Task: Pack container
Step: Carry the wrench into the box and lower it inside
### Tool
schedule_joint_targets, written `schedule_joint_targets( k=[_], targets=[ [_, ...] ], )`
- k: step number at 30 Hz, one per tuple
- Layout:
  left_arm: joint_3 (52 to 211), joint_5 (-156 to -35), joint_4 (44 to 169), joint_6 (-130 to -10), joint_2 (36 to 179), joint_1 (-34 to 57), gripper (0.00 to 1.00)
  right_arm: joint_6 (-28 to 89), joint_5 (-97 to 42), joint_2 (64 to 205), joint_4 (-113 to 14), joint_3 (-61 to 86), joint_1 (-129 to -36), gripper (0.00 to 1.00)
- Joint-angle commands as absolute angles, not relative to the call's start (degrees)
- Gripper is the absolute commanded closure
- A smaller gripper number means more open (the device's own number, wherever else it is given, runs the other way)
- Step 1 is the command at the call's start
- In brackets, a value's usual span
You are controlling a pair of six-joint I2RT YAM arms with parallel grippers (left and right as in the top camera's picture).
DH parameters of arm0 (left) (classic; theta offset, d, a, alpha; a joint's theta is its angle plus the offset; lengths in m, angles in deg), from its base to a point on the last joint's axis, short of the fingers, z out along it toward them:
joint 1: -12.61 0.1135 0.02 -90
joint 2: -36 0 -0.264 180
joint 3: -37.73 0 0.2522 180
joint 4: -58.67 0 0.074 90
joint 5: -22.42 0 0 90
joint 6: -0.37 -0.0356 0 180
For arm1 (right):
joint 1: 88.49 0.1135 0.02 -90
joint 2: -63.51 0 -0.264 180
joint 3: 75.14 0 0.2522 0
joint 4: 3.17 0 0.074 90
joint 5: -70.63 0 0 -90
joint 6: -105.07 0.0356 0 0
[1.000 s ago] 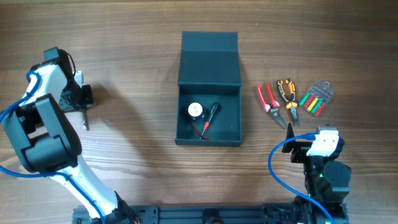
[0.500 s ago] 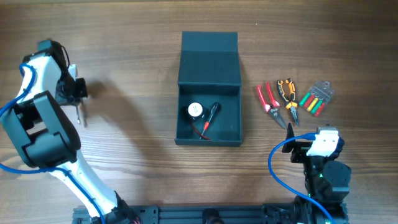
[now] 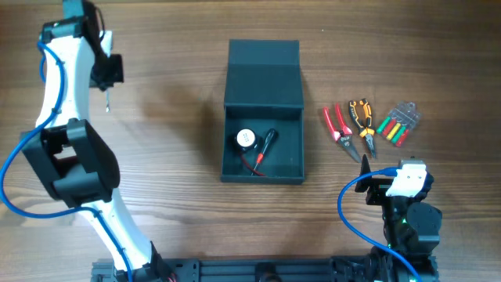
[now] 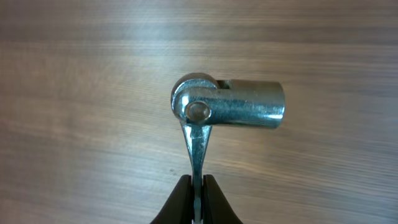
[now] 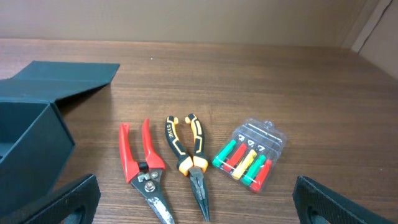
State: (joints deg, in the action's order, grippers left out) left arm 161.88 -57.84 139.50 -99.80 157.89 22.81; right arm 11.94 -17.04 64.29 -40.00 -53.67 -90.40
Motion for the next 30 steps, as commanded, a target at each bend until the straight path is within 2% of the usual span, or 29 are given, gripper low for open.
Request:
schedule_joint_targets(
  k=[1, 12, 14, 23, 30],
  targets=[
    [166.56, -59.17, 140.59, -99.63, 157.82, 17.1, 0.95, 11.41, -17.76, 63.94, -39.78, -53.67, -89.96, 0.0],
    [167.5, -59.26, 144.35, -99.58, 156.88, -2.13, 0.96, 11.41, -17.76, 63.94, -39.78, -53.69, -89.96, 0.0],
    [167.5, -62.14, 145.46, -99.58, 155.61, -5.39, 0.96, 11.41, -17.76, 63.94, -39.78, -53.67, -89.96, 0.0],
    [167.5, -80.79, 145.79, -96.35, 145.6, -9.83, 0.96, 11.41, -17.76, 63.94, -39.78, -53.67, -89.96, 0.0],
    [167.5, -82.36, 146.67, -93.18, 145.3, -17.67, 0.96, 11.41, -17.76, 63.94, -39.78, -53.67, -89.96, 0.0]
  ],
)
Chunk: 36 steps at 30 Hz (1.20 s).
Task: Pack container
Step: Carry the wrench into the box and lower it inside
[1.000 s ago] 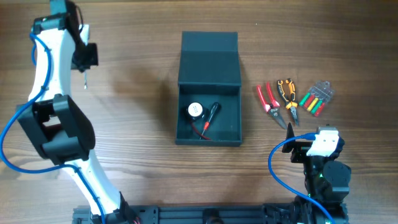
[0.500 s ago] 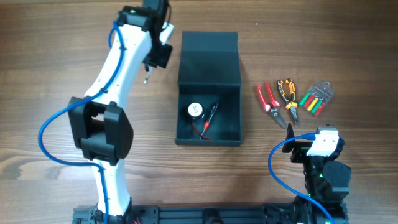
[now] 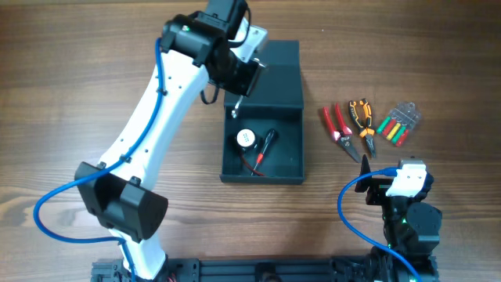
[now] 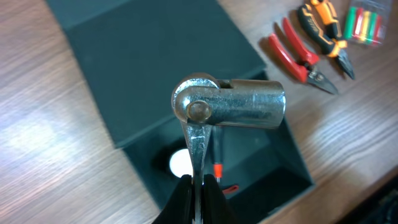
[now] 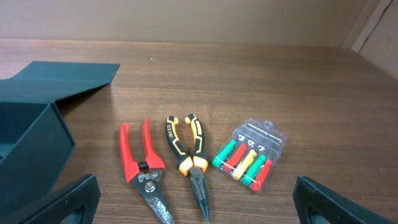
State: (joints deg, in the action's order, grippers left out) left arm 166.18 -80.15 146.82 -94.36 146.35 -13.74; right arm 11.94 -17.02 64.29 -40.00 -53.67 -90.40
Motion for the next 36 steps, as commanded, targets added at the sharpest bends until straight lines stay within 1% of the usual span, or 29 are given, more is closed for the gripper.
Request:
schedule_joint_targets(
  k=[1, 4, 7, 10, 23, 28, 32, 36],
  targets=[
    [167.5, -82.36, 146.71, -93.18, 145.3, -18.68, 0.96, 11.41, -17.76, 63.94, -39.78, -53.67, -89.96, 0.0],
    [167.5, -82.36, 146.71, -93.16, 145.3, -22.59, 0.96, 11.41, -17.76, 63.94, -39.78, -53.67, -89.96, 0.0],
    [167.41, -82.27, 146.69, -91.69, 145.65, -23.92, 0.96, 11.41, -17.76, 63.94, -39.78, -53.67, -89.96, 0.0],
    [166.84, -82.12, 147.1, -89.07, 147.7, -23.92, 0.96, 11.41, -17.76, 63.94, -39.78, -53.67, -89.96, 0.0],
    [166.77, -81.84, 153.16, -88.87, 157.98, -23.92, 0.96, 11.41, -17.76, 63.94, -39.78, -53.67, -89.96, 0.0],
    [165.73, -79.94, 152.87, -88.68, 160.1, -23.92, 0.96, 11.43, -17.76, 63.94, -39.78, -53.67, -89.96, 0.0],
    [159.28, -79.94, 150.8, -88.68, 160.12, -23.92, 0.96, 11.41, -17.76, 63.94, -39.78, -53.69, -89.96, 0.0],
    [156.48, -79.72, 147.78, -88.7, 160.12, -23.92, 0.96, 11.39, -17.76, 63.94, -39.78, -53.67, -89.96, 0.0]
  ],
)
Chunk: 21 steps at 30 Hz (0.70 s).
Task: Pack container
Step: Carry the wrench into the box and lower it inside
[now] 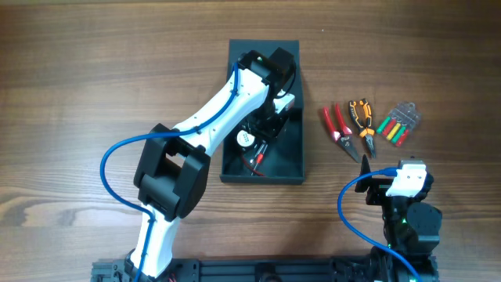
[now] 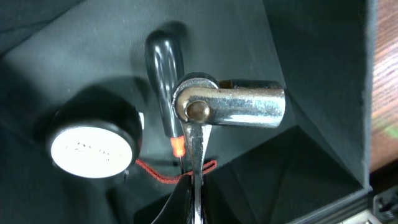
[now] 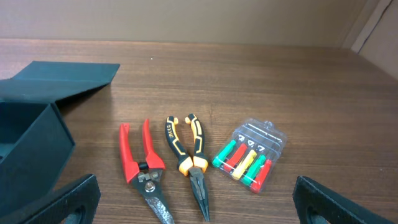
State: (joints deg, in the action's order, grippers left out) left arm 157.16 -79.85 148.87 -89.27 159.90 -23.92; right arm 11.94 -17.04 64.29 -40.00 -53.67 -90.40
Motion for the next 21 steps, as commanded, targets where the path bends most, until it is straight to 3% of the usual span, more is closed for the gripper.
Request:
schedule_joint_targets(
  k=[1, 14, 15, 19, 21],
  targets=[
    [156.48, -79.26, 147.28, -88.72, 160.12, -23.92, 0.96, 11.41, -17.76, 63.94, -39.78, -53.69, -89.96, 0.0],
    [156.44, -76.46, 146.34, -88.7, 161.6, -23.92, 0.96, 11.43, -17.76, 63.94, -39.78, -53.67, -89.96, 0.0],
    [156.44, -76.46, 146.36, -88.7, 161.6, -23.92, 0.87, 11.43, -17.76, 63.94, -39.78, -53.67, -89.96, 0.0],
    [156.44, -76.46, 146.36, -88.72, 161.6, -23.92, 0.73, 11.41, -17.76, 63.94, -39.78, -53.67, -89.96, 0.0],
    [156.44, -76.46, 146.38, -88.7, 161.6, -23.92, 0.72, 11.41, -17.76, 63.94, -39.78, -53.67, -89.96, 0.0]
  ],
)
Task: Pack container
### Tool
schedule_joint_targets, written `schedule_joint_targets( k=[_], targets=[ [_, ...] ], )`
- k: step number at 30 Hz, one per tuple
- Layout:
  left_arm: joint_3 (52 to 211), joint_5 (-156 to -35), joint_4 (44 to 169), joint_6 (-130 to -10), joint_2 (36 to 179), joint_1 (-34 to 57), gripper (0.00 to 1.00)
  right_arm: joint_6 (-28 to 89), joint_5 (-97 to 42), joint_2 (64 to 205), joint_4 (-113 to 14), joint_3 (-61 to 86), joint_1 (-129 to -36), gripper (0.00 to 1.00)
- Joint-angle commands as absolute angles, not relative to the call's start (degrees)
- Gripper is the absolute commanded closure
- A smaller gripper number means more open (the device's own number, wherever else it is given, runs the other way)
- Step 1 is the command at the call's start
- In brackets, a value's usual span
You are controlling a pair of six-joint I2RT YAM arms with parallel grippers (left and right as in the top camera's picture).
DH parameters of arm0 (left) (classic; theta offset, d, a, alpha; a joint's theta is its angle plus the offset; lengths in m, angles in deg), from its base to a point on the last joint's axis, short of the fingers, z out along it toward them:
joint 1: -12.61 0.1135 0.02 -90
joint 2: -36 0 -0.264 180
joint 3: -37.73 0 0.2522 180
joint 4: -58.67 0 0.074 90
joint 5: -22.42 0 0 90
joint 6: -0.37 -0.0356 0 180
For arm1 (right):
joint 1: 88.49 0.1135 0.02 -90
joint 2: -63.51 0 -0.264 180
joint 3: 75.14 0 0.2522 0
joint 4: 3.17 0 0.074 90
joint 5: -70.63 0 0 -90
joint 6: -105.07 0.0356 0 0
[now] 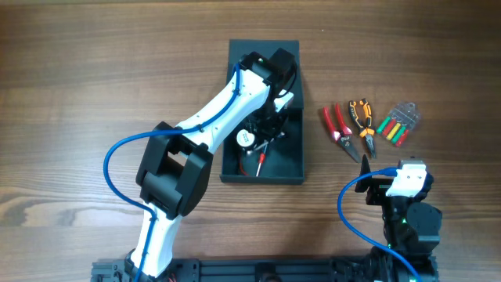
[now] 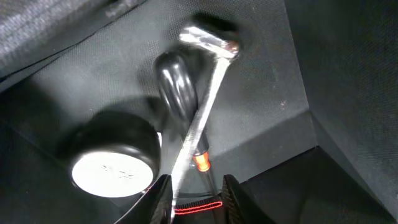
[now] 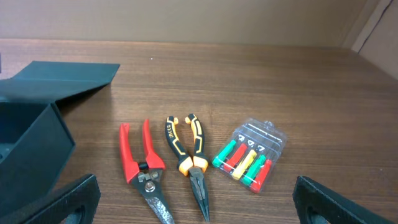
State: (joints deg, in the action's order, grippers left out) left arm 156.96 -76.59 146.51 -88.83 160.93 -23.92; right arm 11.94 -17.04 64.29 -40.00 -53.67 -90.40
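Note:
The black box (image 1: pixel 291 160) stands open at mid-table, its lid (image 1: pixel 264 55) folded back. Inside lie a white-faced round disc (image 2: pixel 112 171) and a black-handled probe (image 2: pixel 176 87) with a red wire (image 2: pixel 196 206). A silver socket wrench (image 2: pixel 205 106) rests slanted across the probe, its head (image 2: pixel 208 34) at the far end. My left gripper (image 2: pixel 197 199) hangs open just above it inside the box, the wrench's shaft end by its left finger (image 2: pixel 163 198). My right gripper (image 3: pixel 196 200) is wide open and holds nothing.
Right of the box lie red snips (image 3: pixel 142 165), orange-and-black long-nose pliers (image 3: pixel 189 155) and a clear case of coloured bits (image 3: pixel 250 155). The right arm (image 1: pixel 405 188) sits near the front edge, just short of these tools.
My left gripper has opened and let go of the socket wrench, which now lies tilted over the probe in the box. The right arm has not moved.
First my left gripper held the wrench over bare table at the far left. Then it carried it above the box's lid and rear edge. Later it was down inside the box, still shut on it. Now the wrench lies released in the box.

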Motion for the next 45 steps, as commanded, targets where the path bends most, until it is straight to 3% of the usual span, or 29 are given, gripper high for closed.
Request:
schedule_joint_targets(
  k=[1, 5, 10, 15, 17, 18, 22, 24, 26, 33, 38, 43, 45],
  targets=[
    [156.44, -76.5, 146.38, -88.7, 161.58, -23.92, 0.73, 11.41, -17.76, 63.94, -39.78, -53.67, -89.96, 0.0],
    [159.76, -78.45, 147.43, -88.7, 159.75, -23.88, 0.74, 11.41, -17.76, 63.94, -39.78, -53.67, -89.96, 0.0],
    [172.72, -75.98, 149.38, -85.09, 155.85, -20.03, 0.64, 11.43, -17.76, 63.94, -39.78, -53.67, -89.96, 0.0],
    [178.14, -63.59, 151.82, -69.4, 154.17, -4.69, 0.6, 11.41, -17.76, 63.94, -39.78, -53.67, -89.96, 0.0],
    [178.14, -64.05, 151.45, -68.13, 154.17, 2.02, 0.59, 11.41, -17.76, 63.94, -39.78, -53.67, -89.96, 0.0],
    [178.14, -64.83, 151.32, -68.13, 154.17, 5.28, 0.54, 11.41, -17.76, 63.94, -39.78, -53.69, -89.96, 0.0],
    [178.14, -68.0, 151.52, -68.13, 154.17, 11.07, 0.47, 11.41, -17.76, 63.94, -39.78, -53.67, -89.96, 0.0],
    [178.14, -68.11, 151.28, -68.18, 154.17, 11.64, 0.18, 11.41, -17.76, 63.94, -39.78, -53.67, -89.96, 0.0],
    [178.14, -68.13, 151.15, -68.15, 154.17, 11.66, 0.0, 11.39, -17.76, 63.94, -39.34, -53.67, -89.96, 0.0],
    [178.14, -68.13, 151.15, -68.15, 154.17, 11.66, 0.0, 13.25, -22.44, 63.94, -27.76, -53.34, -89.96, 0.0],
    [178.14, -68.13, 151.15, -68.15, 154.17, 11.66, 0.0, 15.0, -22.42, 70.87, -30.95, -47.09, -89.96, 0.0],
    [178.14, -68.13, 151.15, -68.15, 154.17, 11.66, 0.0, 10.49, -24.93, 97.4, -35.43, -26.29, -89.96, 0.0],
    [178.14, -68.13, 151.15, -68.15, 154.17, 11.66, 0.0, 9.18, -26.33, 112.09, -46.08, -10.4, -89.96, 0.0]
  ],
)
